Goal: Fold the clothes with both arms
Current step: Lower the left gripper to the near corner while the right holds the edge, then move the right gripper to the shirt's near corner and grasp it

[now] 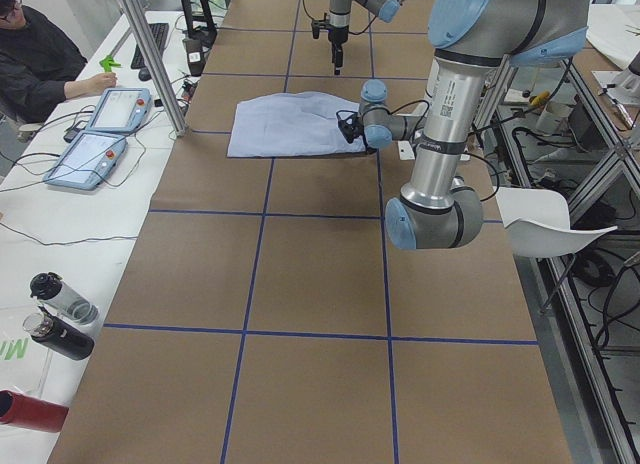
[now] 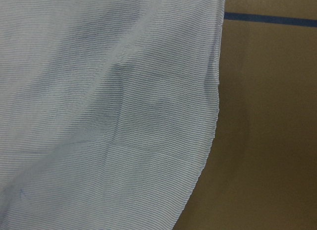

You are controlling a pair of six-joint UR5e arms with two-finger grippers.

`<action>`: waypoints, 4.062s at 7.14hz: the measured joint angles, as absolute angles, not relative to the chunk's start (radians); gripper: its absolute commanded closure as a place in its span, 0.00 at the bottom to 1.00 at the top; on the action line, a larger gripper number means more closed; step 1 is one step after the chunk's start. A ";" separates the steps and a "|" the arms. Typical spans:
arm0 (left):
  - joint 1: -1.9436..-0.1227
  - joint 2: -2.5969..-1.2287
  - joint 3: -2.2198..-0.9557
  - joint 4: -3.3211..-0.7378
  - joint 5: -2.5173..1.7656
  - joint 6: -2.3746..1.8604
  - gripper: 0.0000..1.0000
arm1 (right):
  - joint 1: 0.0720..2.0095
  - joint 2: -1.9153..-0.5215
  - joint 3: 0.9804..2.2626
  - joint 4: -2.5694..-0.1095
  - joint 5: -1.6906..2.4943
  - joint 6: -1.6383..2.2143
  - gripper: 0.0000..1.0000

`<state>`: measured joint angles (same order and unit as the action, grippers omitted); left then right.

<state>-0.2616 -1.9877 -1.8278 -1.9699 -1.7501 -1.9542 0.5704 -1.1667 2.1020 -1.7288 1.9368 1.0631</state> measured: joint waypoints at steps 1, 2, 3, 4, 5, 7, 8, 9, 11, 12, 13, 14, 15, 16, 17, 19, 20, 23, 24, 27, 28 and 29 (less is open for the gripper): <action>-0.252 -1.989 -1.828 -1.971 -1.750 -1.954 0.33 | 0.571 -1.168 2.102 -1.729 1.937 1.063 0.00; -0.245 -1.990 -1.827 -1.971 -1.749 -1.954 0.48 | 0.571 -1.169 2.102 -1.730 1.937 1.063 0.00; -0.242 -1.991 -1.826 -1.971 -1.749 -1.954 0.76 | 0.571 -1.170 2.102 -1.730 1.937 1.063 0.00; -0.241 -1.992 -1.827 -1.972 -1.749 -1.954 1.00 | 0.571 -1.171 2.101 -1.730 1.936 1.063 0.00; -0.241 -1.994 -1.829 -1.972 -1.749 -1.954 1.00 | 0.571 -1.172 2.101 -1.730 1.936 1.063 0.00; -0.244 -1.992 -1.849 -1.972 -1.752 -1.950 1.00 | 0.571 -1.172 2.100 -1.730 1.937 1.063 0.00; -0.248 -1.988 -1.877 -1.971 -1.755 -1.947 1.00 | 0.571 -1.172 2.101 -1.730 1.937 1.065 0.00; -0.254 -1.982 -1.919 -1.964 -1.758 -1.944 1.00 | 0.569 -1.171 2.102 -1.730 1.938 1.085 0.00; -0.258 -1.971 -1.966 -1.947 -1.758 -1.939 1.00 | 0.537 -1.172 2.090 -1.675 1.939 1.261 0.00; -0.258 -1.970 -1.970 -1.945 -1.758 -1.939 1.00 | 0.512 -1.175 2.069 -1.622 1.935 1.369 0.00; -0.258 -1.970 -1.970 -1.944 -1.758 -1.939 1.00 | 0.476 -1.176 2.046 -1.590 1.920 1.468 0.00; -0.258 -1.971 -1.969 -1.944 -1.758 -1.939 1.00 | 0.435 -1.177 2.030 -1.577 1.893 1.551 0.00; -0.258 -1.971 -1.967 -1.944 -1.757 -1.939 1.00 | 0.393 -1.178 2.018 -1.572 1.860 1.625 0.00; -0.259 -1.971 -1.966 -1.944 -1.757 -1.939 1.00 | 0.360 -1.178 2.006 -1.572 1.831 1.690 0.00; -0.260 -1.972 -1.964 -1.944 -1.756 -1.938 1.00 | 0.335 -1.176 1.986 -1.572 1.810 1.749 0.00; -0.260 -1.976 -1.963 -1.945 -1.756 -1.938 1.00 | 0.305 -1.172 1.929 -1.570 1.788 1.798 0.00; -0.260 -1.977 -1.962 -1.945 -1.756 -1.937 1.00 | 0.298 -1.170 1.909 -1.568 1.781 1.803 0.00; -0.260 -1.977 -1.963 -1.945 -1.755 -1.937 1.00 | 0.278 -1.171 1.892 -1.567 1.775 1.805 0.00; -0.261 -1.977 -1.964 -1.945 -1.755 -1.938 1.00 | 0.272 -1.171 1.889 -1.567 1.775 1.805 0.00; -0.261 -1.977 -1.967 -1.945 -1.753 -1.939 1.00 | 0.264 -1.170 1.873 -1.566 1.775 1.803 0.00; -0.261 -1.977 -1.969 -1.945 -1.753 -1.939 1.00 | 0.263 -1.170 1.872 -1.566 1.775 1.801 0.03; -0.261 -1.976 -1.970 -1.945 -1.753 -1.939 1.00 | 0.263 -1.171 1.872 -1.566 1.775 1.800 0.21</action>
